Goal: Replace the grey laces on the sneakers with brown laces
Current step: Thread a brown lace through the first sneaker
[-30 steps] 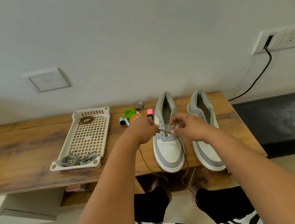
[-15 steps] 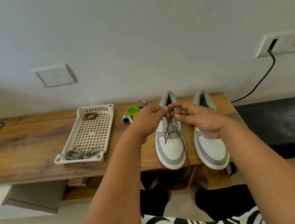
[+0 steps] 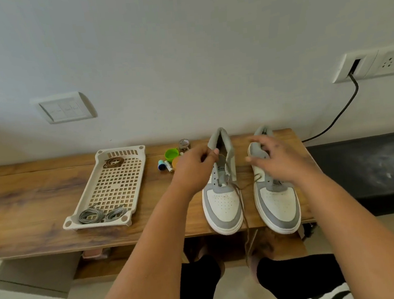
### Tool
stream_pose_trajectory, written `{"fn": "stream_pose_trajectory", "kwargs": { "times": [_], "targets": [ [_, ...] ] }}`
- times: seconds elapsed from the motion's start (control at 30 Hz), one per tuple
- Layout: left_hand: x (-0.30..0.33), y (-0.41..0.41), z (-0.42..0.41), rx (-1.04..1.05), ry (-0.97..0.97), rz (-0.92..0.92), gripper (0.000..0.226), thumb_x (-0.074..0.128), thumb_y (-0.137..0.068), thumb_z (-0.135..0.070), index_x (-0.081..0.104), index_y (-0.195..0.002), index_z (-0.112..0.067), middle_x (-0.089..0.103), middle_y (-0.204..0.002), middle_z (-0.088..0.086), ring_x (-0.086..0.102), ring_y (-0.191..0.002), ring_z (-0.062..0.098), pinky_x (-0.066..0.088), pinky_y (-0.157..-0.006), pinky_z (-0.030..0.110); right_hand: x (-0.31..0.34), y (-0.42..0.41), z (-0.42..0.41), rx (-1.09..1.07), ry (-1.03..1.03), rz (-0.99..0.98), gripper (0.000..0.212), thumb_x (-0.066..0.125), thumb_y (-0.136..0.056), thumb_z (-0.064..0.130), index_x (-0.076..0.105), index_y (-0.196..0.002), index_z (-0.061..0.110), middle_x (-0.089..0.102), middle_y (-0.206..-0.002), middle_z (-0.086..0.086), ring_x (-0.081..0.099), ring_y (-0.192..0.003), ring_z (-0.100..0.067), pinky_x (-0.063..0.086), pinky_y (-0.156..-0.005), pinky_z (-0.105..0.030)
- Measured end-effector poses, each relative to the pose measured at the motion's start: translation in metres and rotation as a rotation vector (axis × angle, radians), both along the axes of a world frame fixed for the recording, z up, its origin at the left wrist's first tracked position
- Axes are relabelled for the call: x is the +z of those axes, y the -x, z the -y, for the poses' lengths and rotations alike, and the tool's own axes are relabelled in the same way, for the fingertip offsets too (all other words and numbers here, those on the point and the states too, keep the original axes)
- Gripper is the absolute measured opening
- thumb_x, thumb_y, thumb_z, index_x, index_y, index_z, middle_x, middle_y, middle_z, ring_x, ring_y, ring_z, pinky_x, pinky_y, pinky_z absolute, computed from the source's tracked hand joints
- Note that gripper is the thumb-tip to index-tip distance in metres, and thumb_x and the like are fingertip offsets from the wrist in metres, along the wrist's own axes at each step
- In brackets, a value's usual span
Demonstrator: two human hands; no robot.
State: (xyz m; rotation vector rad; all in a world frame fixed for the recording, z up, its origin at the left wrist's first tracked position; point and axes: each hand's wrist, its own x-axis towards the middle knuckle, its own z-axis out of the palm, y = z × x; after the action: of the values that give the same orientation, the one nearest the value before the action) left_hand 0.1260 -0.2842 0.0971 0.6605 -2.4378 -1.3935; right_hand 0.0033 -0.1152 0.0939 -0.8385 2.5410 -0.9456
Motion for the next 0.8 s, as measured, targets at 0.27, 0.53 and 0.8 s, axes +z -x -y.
{"fn": "stream_pose_trajectory", "kwargs": {
  "times": [0.27,0.53,0.8],
  "targets": [
    [-0.010,-0.002,0.004,-0.013,-0.026,0.014,0.016,0.053,-0.099,-0.010,0.067,-0.101,-0.016,0.069,-0.089,-0.004,0.064,-0.090,0.015,0.053,-0.086,0.036,-0.009,-0.020,0.021,0.190,0.014,0.138,0.011,0.072,-0.087,0.032,0.074,-0.088,0.022,0.071,-0.087,-0.003,0.062,-0.080,-0.013,0.052,-0.085,-0.041],
    [-0.025,0.002,0.010,-0.108,0.014,0.166,0.023,0.062,-0.096,-0.018,0.062,-0.119,-0.016,0.066,-0.108,-0.002,0.064,-0.091,0.012,0.052,-0.086,0.029,-0.014,-0.015,0.018,0.131,0.091,0.178,0.009,0.067,-0.092,0.027,0.073,-0.092,0.020,0.070,-0.096,-0.012,0.063,-0.097,-0.030,0.051,-0.089,-0.042],
    [-0.030,0.003,0.024,-0.138,-0.012,0.150,0.008,0.068,-0.091,-0.011,0.073,-0.098,-0.011,0.075,-0.085,0.000,0.072,-0.078,0.010,0.058,-0.082,0.029,-0.020,-0.005,0.016,0.087,0.039,0.102,0.007,0.065,-0.093,0.031,0.070,-0.095,0.027,0.067,-0.093,0.004,0.061,-0.093,-0.017,0.046,-0.071,-0.022]
  ]
}}
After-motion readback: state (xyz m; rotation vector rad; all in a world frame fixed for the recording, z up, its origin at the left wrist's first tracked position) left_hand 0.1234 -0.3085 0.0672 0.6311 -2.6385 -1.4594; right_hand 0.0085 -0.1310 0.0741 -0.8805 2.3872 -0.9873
